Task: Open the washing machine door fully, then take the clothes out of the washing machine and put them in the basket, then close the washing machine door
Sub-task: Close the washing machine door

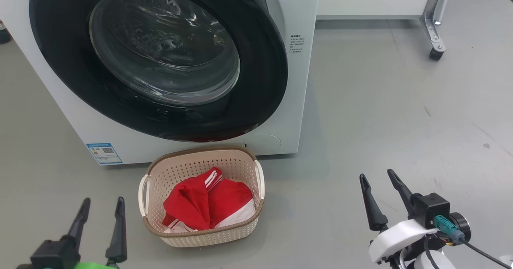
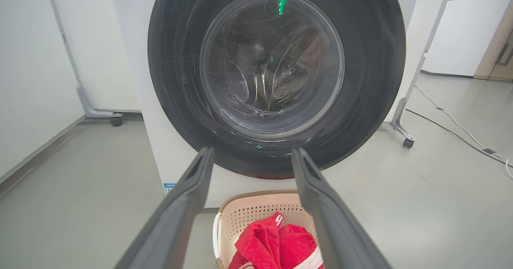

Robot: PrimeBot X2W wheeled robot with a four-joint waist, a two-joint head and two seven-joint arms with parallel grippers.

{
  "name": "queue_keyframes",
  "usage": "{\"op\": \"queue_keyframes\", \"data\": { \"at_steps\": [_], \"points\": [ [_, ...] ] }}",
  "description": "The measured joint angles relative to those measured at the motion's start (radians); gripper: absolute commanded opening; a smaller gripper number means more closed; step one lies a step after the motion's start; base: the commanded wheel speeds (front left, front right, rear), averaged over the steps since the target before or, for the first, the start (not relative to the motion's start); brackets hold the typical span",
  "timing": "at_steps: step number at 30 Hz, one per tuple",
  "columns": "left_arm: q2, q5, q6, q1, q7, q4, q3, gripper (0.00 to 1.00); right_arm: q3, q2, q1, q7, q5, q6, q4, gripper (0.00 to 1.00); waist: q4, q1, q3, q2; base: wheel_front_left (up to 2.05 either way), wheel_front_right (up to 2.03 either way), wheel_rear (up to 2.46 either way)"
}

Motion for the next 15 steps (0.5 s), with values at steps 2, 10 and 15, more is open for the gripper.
{"op": "queue_keyframes", "data": {
  "at_steps": [2, 10, 15],
  "points": [
    [-0.001, 0.022, 0.009, 0.006, -0.011, 0.011, -0.011, 1.0, 0.0, 0.001, 0.007, 0.0, 0.0, 0.0, 0.0, 1.0, 0.001, 0.0, -0.002, 0.0, 0.0, 0.0, 0.0],
    [-0.009, 0.065, 0.049, 0.007, -0.023, 0.044, -0.036, 1.0, 0.001, 0.002, 0.014, 0.0, -0.002, 0.0, 0.001, 1.0, 0.001, 0.0, -0.005, 0.0, 0.0, 0.0, 0.0],
    [-0.034, 0.064, 0.06, 0.007, -0.032, 0.061, -0.039, 1.0, 0.001, 0.002, 0.015, 0.0, -0.005, 0.0, 0.001, 1.0, 0.001, 0.0, -0.005, 0.0, 0.0, 0.0, 0.0]
  ]
}}
